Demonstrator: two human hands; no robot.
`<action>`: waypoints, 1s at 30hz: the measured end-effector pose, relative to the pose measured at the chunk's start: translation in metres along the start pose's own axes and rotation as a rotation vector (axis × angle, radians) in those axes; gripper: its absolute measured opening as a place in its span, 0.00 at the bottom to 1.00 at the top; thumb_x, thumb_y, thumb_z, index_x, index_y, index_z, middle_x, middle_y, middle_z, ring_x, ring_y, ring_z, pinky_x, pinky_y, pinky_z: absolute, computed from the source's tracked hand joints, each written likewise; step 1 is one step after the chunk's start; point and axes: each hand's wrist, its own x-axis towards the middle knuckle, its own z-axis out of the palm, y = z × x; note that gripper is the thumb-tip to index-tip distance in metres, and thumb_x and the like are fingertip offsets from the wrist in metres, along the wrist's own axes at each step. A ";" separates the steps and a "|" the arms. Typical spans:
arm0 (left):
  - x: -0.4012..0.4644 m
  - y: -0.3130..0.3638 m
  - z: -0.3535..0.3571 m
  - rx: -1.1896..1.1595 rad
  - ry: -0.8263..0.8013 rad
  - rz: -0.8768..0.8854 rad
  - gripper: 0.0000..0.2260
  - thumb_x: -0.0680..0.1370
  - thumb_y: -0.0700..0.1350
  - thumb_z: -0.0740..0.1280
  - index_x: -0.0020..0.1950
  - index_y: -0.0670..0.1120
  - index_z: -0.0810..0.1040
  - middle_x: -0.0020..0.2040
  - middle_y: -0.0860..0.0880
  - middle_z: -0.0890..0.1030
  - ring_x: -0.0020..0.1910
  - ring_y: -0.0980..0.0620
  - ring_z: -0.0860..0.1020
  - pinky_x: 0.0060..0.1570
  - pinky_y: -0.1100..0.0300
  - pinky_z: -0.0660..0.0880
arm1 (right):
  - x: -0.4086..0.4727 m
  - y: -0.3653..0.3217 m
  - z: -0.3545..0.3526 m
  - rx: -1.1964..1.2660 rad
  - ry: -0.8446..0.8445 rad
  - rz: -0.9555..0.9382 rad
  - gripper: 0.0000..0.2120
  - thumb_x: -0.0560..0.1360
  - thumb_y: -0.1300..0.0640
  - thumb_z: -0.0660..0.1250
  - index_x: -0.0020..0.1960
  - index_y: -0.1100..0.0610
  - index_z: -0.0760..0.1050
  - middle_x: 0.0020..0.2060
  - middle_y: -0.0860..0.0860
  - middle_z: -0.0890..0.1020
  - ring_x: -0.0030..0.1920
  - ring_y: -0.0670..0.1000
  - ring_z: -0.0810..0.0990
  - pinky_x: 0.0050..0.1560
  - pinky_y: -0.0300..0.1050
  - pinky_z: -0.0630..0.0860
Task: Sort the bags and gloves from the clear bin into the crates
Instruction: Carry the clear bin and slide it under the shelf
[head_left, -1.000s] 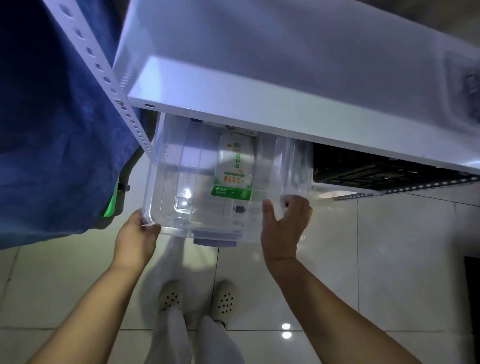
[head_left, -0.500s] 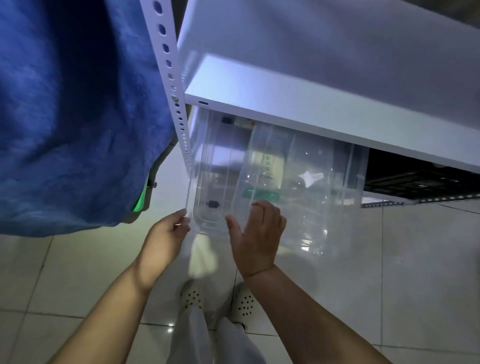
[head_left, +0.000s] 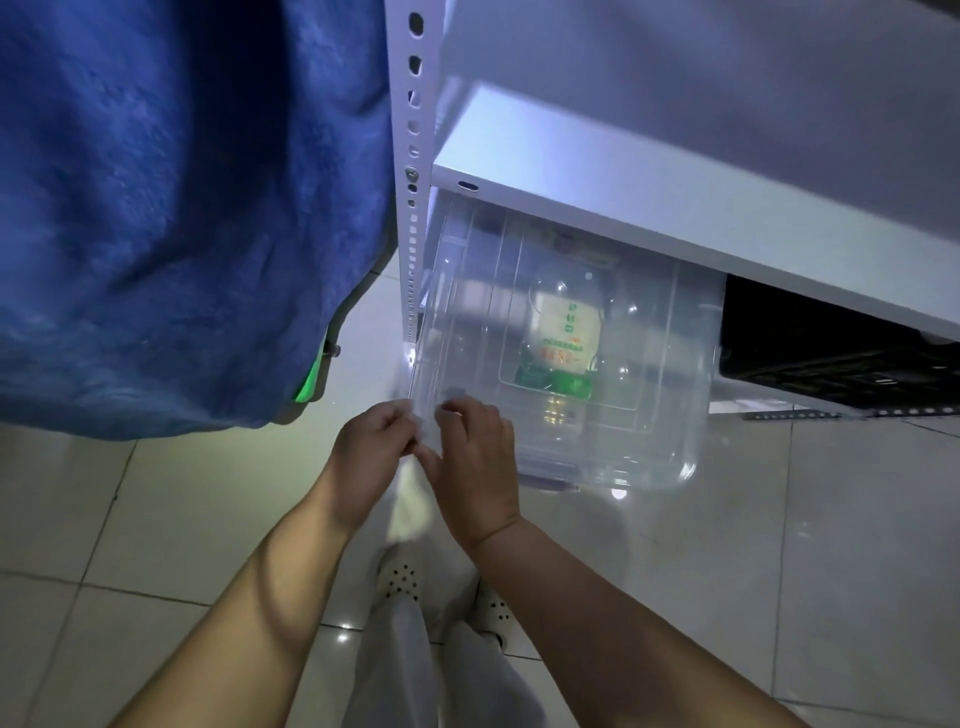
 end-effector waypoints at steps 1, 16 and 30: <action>0.000 0.000 0.001 0.032 0.004 0.013 0.05 0.74 0.42 0.62 0.39 0.43 0.75 0.39 0.45 0.74 0.41 0.50 0.72 0.53 0.46 0.73 | -0.002 0.003 -0.002 0.035 -0.034 -0.012 0.18 0.61 0.59 0.78 0.48 0.62 0.79 0.45 0.58 0.81 0.43 0.58 0.80 0.43 0.48 0.75; -0.002 -0.007 0.055 -0.232 0.238 -0.185 0.09 0.77 0.39 0.55 0.46 0.35 0.73 0.35 0.40 0.79 0.30 0.49 0.80 0.35 0.57 0.79 | -0.056 0.156 -0.071 0.105 0.321 1.066 0.21 0.74 0.57 0.67 0.64 0.62 0.69 0.58 0.61 0.74 0.59 0.62 0.71 0.59 0.55 0.65; 0.050 0.082 0.084 -0.604 0.351 -0.078 0.08 0.78 0.44 0.63 0.40 0.43 0.74 0.35 0.47 0.75 0.32 0.51 0.76 0.39 0.62 0.80 | 0.047 0.200 -0.107 1.026 0.473 1.187 0.08 0.76 0.53 0.66 0.39 0.56 0.75 0.33 0.50 0.77 0.30 0.41 0.77 0.31 0.32 0.75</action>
